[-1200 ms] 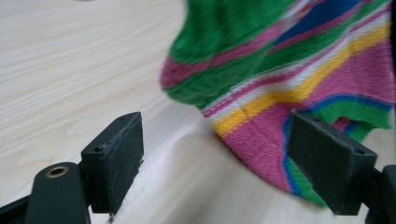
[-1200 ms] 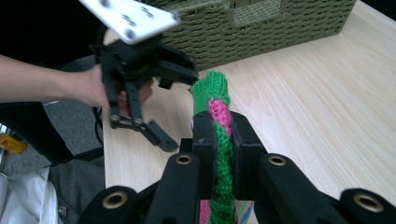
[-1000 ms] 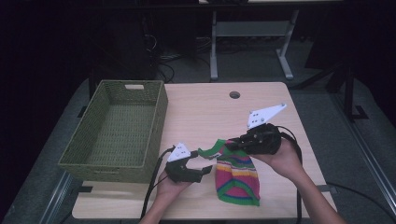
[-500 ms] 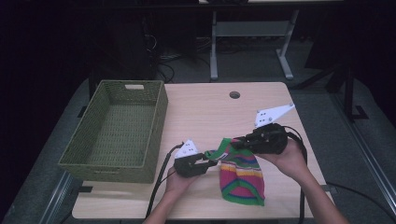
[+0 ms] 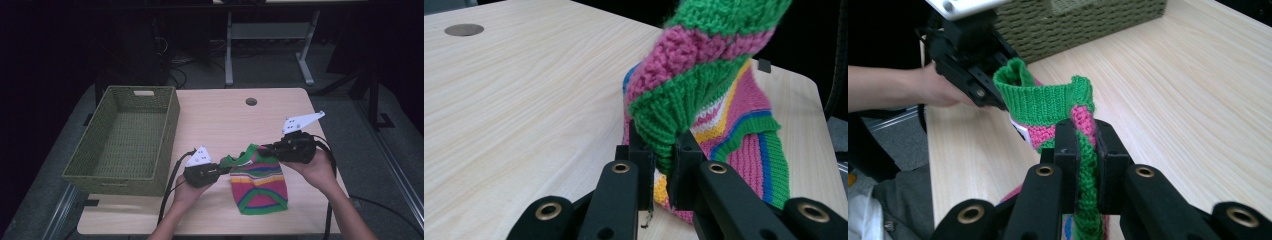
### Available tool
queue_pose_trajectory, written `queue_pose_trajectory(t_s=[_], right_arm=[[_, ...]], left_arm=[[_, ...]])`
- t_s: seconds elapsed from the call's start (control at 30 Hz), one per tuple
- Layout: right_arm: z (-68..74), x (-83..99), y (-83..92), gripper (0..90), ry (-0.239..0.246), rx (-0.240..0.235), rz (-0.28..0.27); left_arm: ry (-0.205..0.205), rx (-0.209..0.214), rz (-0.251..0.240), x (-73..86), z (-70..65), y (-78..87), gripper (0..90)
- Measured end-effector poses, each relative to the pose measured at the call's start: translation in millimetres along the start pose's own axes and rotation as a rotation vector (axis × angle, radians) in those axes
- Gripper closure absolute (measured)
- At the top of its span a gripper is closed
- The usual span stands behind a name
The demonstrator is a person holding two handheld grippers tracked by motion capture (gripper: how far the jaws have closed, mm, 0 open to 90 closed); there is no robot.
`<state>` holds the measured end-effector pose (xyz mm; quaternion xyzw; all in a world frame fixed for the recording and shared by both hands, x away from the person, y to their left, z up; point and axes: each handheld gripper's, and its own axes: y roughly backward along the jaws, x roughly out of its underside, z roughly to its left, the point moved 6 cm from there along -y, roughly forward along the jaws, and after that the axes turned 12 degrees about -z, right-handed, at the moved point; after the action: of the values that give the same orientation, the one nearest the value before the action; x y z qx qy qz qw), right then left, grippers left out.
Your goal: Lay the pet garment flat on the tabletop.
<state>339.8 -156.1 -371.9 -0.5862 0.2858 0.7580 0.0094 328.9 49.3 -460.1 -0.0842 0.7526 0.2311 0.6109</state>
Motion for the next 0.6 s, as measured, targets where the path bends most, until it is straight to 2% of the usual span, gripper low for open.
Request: queue_pose_trajectory(t_s=[0.17,0.37,0.5,0.6], right_arm=[[-7.1,4.2,-0.1,82.3,-0.010,0.019,0.006],[-14.7,7.1,-1.6,82.3,-0.018,0.045,0.017],[-23.1,10.3,-5.5,82.3,-0.020,0.064,0.029],[-31.8,14.5,-10.2,82.3,-0.038,0.083,0.039]], left_arm=[[-0.049,-0.016,0.069,-7.4,2.2,-1.5,83.1],[-0.061,-0.034,0.096,-19.1,8.5,-1.3,83.2],[-0.081,-0.053,0.149,-26.1,15.8,-2.1,83.2],[-0.065,-0.070,0.185,-29.8,21.5,-7.1,83.1]])
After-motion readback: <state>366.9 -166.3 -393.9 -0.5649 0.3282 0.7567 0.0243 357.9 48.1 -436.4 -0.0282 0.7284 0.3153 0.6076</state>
